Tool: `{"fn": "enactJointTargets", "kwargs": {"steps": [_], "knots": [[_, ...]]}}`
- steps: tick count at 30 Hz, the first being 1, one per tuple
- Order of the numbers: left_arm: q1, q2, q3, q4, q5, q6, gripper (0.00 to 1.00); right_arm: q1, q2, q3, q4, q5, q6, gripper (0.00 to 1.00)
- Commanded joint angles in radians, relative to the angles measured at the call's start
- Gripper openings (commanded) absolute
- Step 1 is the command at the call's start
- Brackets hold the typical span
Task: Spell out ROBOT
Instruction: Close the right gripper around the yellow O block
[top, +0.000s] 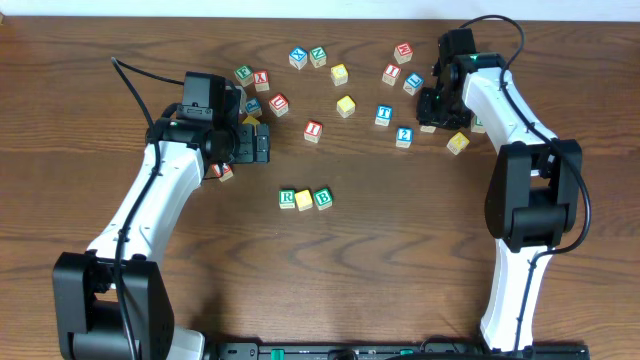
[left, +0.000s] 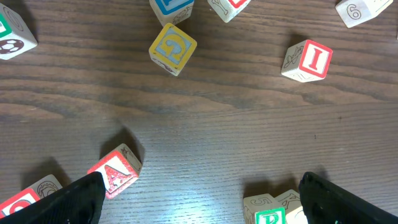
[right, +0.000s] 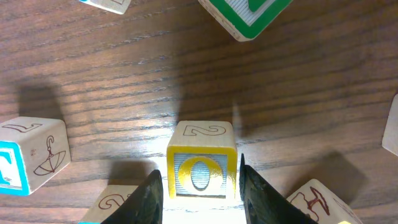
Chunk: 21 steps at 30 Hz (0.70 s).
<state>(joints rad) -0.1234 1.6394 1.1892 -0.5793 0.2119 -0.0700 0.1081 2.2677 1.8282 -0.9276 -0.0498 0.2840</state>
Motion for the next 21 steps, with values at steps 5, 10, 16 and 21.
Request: {"fn": "enactJointTargets", "kwargs": {"steps": [5, 10, 16, 21], "knots": [[0.000, 0.001, -0.006, -0.003, 0.012, 0.018, 0.98, 0.014, -0.005, 0.017, 0.012, -0.002, -0.012, 0.35], [0.000, 0.001, -0.006, -0.003, 0.013, 0.018, 0.98, 0.019, -0.005, 0.017, 0.016, 0.006, -0.013, 0.35], [0.000, 0.001, -0.006, -0.003, 0.013, 0.018, 0.98, 0.023, -0.005, 0.017, 0.017, 0.022, -0.020, 0.35], [0.000, 0.001, -0.006, -0.003, 0.012, 0.018, 0.98, 0.023, -0.005, 0.017, 0.024, 0.025, -0.022, 0.35]]}}
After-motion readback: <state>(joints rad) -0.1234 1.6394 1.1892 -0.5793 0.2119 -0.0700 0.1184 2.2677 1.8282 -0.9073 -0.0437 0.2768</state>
